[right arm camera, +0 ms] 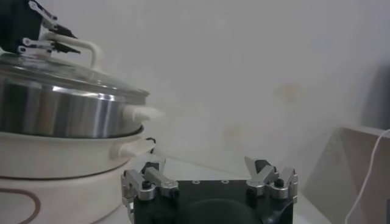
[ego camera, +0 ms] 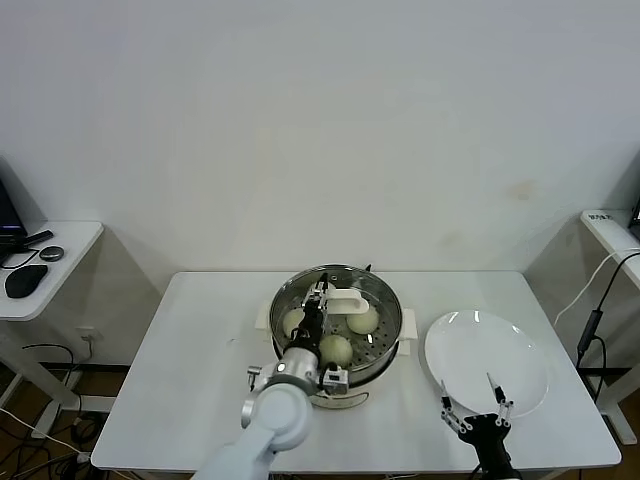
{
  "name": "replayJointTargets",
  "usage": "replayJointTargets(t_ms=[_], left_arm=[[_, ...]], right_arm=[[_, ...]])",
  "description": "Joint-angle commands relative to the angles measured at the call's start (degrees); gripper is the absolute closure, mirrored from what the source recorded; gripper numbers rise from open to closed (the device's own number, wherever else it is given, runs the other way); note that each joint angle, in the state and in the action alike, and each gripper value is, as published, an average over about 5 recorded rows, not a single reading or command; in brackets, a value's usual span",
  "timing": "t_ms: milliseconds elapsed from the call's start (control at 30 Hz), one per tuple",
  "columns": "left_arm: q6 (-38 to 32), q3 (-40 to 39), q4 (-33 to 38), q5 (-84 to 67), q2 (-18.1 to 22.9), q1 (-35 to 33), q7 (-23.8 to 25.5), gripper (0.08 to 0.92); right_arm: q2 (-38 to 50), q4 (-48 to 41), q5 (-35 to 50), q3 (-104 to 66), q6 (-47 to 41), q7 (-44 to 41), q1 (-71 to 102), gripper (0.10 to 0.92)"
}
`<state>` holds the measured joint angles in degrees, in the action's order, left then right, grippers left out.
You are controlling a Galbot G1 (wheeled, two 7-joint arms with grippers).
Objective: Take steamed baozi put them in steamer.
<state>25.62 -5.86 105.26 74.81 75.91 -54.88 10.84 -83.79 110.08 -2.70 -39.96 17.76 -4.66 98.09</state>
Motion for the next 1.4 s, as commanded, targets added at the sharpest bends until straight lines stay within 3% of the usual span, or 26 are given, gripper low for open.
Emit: replayJointTargets(t_ms=[33,300,567,733,867,1067,1400], left_arm=[[-10.6,6.8,9.1,-27.5,-2.8,-8.6,-7.6,0.612],[-17.0,14.9,22.4,-56.4,-7.9,-22.9,-9.2,0.386],[-26.3,27.9,29.4,-72.0,-5.7,-45.0,-18.0,0.190],[-32.2,32.3,28.5,-78.5,-3.5,-54.9,-20.5,0.178],[-37.0,32.8,26.5,-80.4,-0.2,-59.0,-23.3,0.177],[-41.8,33.4,18.9,-87.2,3.4,-60.8,-23.7,0.177],[-45.5,32.2,13.0,-84.9,4.1,-61.9,-23.1,0.177]], right_arm=[[0.0,-0.1,-0.2,0.2,-0.2,-0.1,-0.1,0.203],[0.4,-0.2,-0.8,1.1,-0.8,-0.3,0.1,0.203],[2.4,0.2,0.1,1.9,0.9,-1.7,1.8,0.203],[5.2,1.4,-0.7,3.7,0.0,-2.5,4.7,0.203],[6.7,2.4,-1.1,4.6,-1.7,-2.1,7.2,0.203],[7.3,3.8,5.8,4.0,-5.8,-0.7,8.4,0.203],[7.3,5.1,10.8,3.2,-8.5,-1.4,9.3,0.203]])
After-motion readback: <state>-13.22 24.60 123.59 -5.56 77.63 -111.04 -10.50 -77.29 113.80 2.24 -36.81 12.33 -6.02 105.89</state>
